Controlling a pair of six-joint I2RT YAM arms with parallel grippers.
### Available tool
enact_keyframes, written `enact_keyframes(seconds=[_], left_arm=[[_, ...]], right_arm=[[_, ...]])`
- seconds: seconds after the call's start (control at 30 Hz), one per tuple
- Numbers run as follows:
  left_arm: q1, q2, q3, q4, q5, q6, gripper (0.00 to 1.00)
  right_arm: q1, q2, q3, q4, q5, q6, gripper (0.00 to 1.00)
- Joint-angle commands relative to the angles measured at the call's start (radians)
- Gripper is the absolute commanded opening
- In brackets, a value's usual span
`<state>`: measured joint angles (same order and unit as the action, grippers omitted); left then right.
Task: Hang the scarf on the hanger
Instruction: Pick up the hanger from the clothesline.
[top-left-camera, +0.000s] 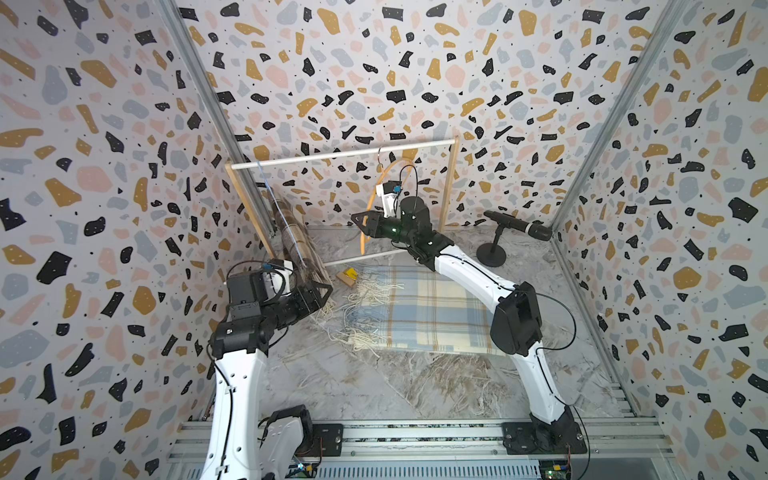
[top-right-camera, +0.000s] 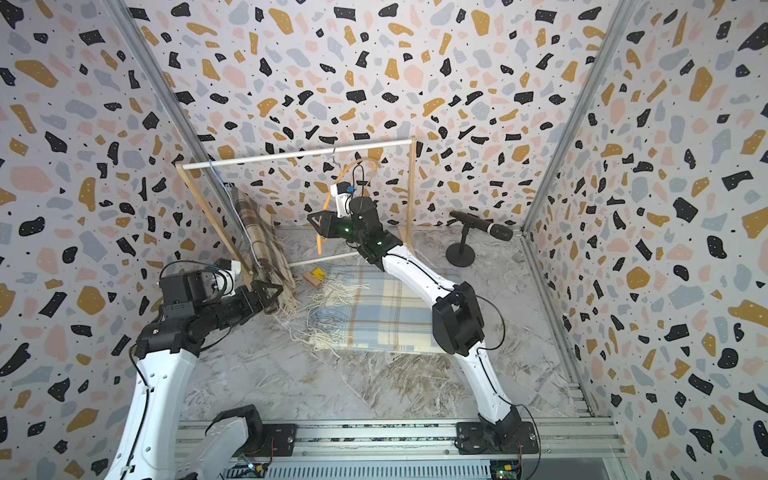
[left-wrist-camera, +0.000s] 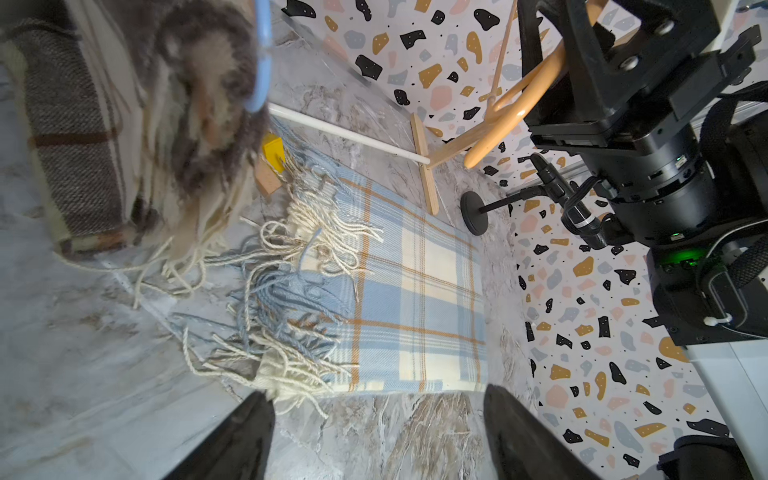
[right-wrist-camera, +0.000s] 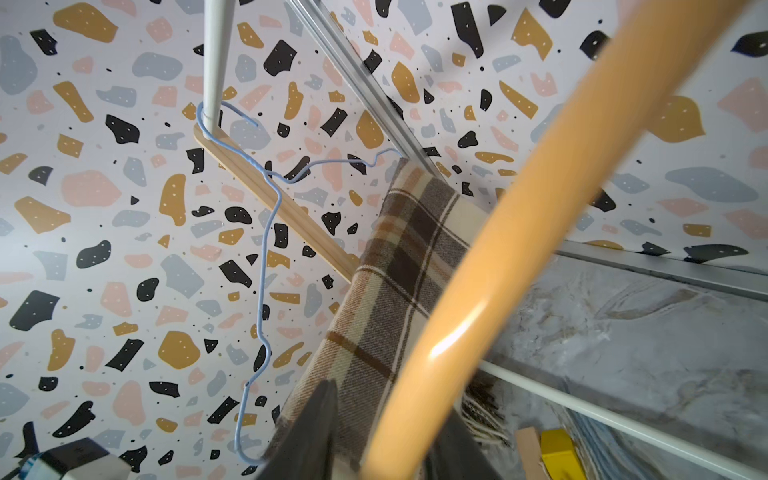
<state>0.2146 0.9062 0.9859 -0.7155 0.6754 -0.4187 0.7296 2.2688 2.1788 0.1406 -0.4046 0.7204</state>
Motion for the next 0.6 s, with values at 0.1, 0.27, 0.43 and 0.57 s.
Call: enact_keyframes(seconds=[0.1, 0.27, 0.43, 0.57], left_arm=[[-0.003, 0.01, 0.02, 0.002, -0.003, 0.039, 0.81], [-0.003, 0.016, 0.038, -0.02, -0.021, 0.056, 0.81], [-0.003, 0.02, 0.062, -0.05, -0.035, 0.079, 0.81], [-0.003, 0.021, 0.068, -0.058, -0.035, 0.081, 0.8]], right_arm=[[0.002, -0.096, 0.042, -0.071, -0.034, -0.14, 0.18], [0.002, -0.115, 0.043, -0.089, -0.057, -0.206, 0.04], [0.002, -0.127, 0.042, -0.107, -0.079, -0.267, 0.0], [0.002, -0.139, 0.042, -0.142, -0.074, -0.303, 0.0]])
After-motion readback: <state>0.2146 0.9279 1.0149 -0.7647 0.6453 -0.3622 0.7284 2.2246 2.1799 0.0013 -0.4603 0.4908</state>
